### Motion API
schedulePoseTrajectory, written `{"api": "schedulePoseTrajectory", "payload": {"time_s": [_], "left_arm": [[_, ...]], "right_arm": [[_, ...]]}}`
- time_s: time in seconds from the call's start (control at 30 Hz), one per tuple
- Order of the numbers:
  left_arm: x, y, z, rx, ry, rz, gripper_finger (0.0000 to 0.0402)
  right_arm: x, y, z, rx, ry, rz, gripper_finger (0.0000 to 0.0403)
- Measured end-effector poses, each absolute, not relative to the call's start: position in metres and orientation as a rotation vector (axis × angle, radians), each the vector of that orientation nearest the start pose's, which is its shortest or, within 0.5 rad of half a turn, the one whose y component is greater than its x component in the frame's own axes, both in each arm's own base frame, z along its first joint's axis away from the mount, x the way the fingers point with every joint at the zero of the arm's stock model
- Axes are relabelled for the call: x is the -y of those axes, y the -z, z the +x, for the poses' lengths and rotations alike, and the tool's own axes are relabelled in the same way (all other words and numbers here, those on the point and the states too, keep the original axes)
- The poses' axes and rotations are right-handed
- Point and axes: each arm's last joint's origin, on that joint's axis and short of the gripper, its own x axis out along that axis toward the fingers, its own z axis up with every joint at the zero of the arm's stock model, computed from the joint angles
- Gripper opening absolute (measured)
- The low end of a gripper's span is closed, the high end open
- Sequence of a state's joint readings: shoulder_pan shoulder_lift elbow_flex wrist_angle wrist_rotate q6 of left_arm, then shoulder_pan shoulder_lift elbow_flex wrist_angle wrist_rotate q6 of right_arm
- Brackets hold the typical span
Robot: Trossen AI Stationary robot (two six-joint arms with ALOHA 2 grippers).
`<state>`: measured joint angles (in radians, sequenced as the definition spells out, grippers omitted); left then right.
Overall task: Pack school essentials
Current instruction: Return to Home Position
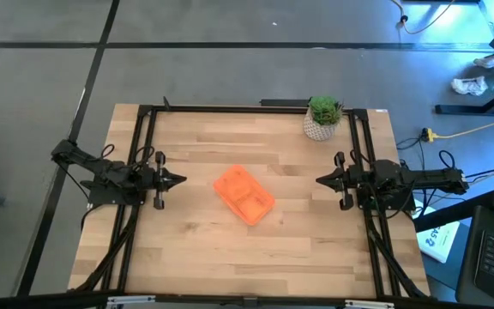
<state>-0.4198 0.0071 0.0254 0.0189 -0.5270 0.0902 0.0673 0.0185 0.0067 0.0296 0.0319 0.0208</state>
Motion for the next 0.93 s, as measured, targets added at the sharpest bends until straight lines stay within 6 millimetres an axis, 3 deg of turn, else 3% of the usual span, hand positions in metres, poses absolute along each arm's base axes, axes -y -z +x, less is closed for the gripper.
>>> {"api": "schedulePoseTrajectory", "payload": {"time_s": [0.93], "left_arm": [[0.0244,-0.1733,0.0905,0.028,-0.109,0.072,0.0]], "right_arm": [[-0.0057,-0.1673,0.0982,0.018,-0.035,0.019,0.0017]]}}
